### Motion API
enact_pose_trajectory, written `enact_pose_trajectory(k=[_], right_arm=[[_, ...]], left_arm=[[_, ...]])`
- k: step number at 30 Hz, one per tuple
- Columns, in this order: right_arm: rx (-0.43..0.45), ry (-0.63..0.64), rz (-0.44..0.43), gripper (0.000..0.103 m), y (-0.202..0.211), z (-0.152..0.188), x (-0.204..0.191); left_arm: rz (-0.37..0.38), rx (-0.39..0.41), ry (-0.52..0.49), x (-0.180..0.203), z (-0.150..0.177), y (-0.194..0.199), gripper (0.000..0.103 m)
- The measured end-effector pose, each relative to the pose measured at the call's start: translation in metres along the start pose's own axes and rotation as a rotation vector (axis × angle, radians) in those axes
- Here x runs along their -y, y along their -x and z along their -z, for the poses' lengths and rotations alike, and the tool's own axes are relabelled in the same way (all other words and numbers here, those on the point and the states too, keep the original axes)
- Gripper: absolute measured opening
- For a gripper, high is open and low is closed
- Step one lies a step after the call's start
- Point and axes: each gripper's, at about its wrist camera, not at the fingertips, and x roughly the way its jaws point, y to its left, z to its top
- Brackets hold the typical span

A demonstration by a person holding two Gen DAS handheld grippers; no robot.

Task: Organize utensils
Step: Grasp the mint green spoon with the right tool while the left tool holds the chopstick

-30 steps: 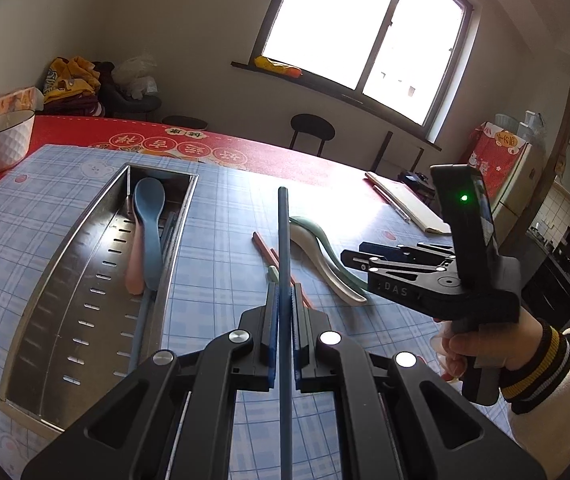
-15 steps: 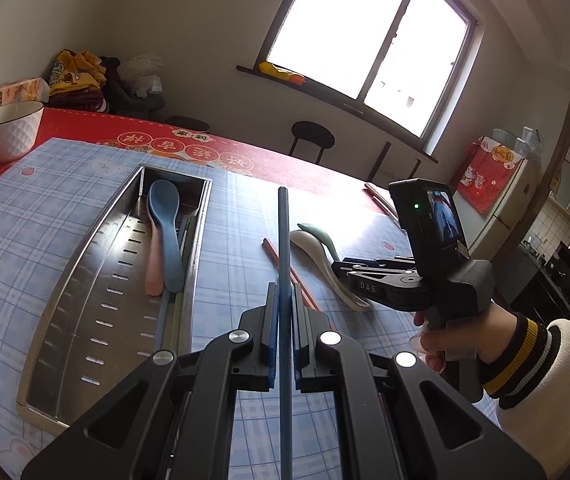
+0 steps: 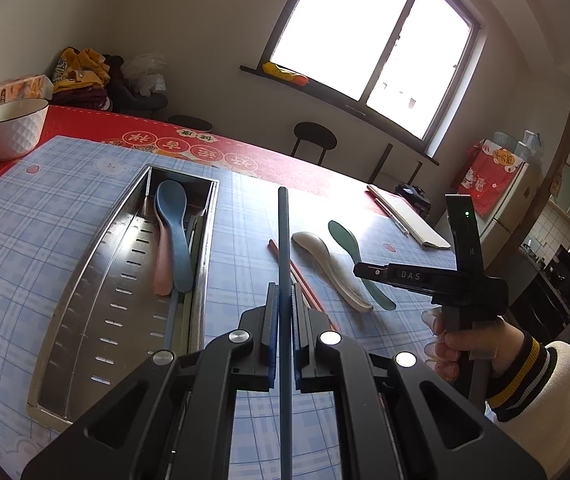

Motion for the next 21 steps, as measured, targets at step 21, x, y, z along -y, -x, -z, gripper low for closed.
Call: enact_pose_trajectory(k=[21], right_arm=[[0.192,-0.021,-0.294,0.012,0.018,0.027,-0.087]], left_arm=[[-0.065,-0.076,0.094,-0.061,-0.061,0.011,0.006]])
